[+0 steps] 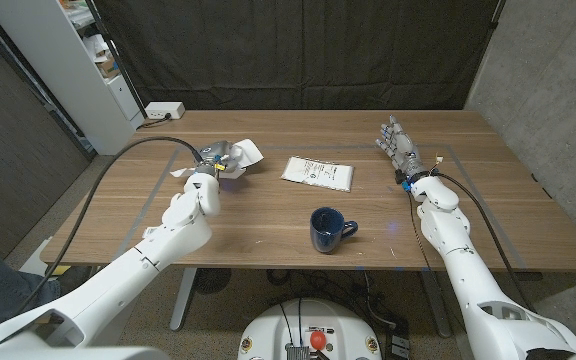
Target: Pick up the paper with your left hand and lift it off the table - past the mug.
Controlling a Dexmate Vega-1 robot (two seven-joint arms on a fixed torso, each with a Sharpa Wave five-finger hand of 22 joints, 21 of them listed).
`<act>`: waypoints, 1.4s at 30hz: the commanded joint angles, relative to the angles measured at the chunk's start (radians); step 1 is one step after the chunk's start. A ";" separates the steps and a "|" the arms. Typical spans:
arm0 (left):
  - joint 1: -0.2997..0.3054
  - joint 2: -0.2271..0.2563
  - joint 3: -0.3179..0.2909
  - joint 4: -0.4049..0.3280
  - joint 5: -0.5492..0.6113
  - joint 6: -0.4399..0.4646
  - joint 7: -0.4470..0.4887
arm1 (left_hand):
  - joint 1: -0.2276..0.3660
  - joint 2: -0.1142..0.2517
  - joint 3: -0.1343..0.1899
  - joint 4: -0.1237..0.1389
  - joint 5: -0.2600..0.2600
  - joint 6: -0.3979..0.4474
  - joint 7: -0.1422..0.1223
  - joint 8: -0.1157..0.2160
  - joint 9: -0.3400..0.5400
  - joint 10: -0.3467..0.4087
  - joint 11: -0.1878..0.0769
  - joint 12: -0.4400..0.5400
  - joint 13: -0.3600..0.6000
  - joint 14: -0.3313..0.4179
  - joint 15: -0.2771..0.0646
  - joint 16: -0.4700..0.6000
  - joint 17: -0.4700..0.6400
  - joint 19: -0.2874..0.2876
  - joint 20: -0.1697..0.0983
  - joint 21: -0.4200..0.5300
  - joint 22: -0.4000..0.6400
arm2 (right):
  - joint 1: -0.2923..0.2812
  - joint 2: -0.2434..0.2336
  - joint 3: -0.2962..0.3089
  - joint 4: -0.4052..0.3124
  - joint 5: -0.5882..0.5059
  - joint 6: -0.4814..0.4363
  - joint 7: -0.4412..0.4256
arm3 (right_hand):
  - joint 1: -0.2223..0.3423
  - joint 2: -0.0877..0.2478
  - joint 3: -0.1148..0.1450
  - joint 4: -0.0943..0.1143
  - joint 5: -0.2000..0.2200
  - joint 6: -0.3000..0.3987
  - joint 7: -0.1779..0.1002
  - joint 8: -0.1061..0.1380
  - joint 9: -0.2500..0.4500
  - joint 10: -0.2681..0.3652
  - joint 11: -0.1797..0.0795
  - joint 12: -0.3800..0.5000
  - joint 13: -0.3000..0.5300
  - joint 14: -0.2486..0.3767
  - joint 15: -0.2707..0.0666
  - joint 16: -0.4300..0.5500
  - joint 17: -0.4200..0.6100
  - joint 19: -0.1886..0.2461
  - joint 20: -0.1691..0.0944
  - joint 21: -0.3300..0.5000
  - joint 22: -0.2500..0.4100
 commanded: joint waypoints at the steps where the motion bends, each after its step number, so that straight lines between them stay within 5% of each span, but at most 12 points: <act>1: -0.001 0.028 -0.024 -0.020 -0.009 -0.060 -0.013 | -0.009 0.004 0.001 0.001 0.005 0.009 -0.005 -0.001 0.003 0.007 -0.005 -0.003 0.004 0.001 -0.004 -0.003 0.002 -0.004 -0.003 0.000 0.001 | -0.012 -0.002 -0.003 -0.019 0.002 -0.002 -0.015 | 0.000 0.009 0.004 -0.006 0.002 0.007 0.005 0.000 0.002 0.005 0.006 0.000 0.002 -0.001 0.005 0.000 0.000 0.011 0.000 -0.001 0.003; 42: -0.036 0.100 -0.074 -0.071 0.000 -0.227 -0.139 | -0.037 -0.006 -0.027 0.007 -0.005 0.017 -0.033 -0.009 0.004 0.008 -0.016 -0.013 0.009 -0.023 -0.027 -0.013 0.010 -0.040 -0.005 -0.014 0.001 | -0.016 -0.004 -0.020 -0.046 -0.002 -0.001 -0.044 | -0.001 0.013 0.003 -0.010 0.000 0.007 0.004 0.000 0.002 0.007 0.004 0.000 0.002 0.000 0.005 0.000 0.000 0.013 0.000 -0.004 0.003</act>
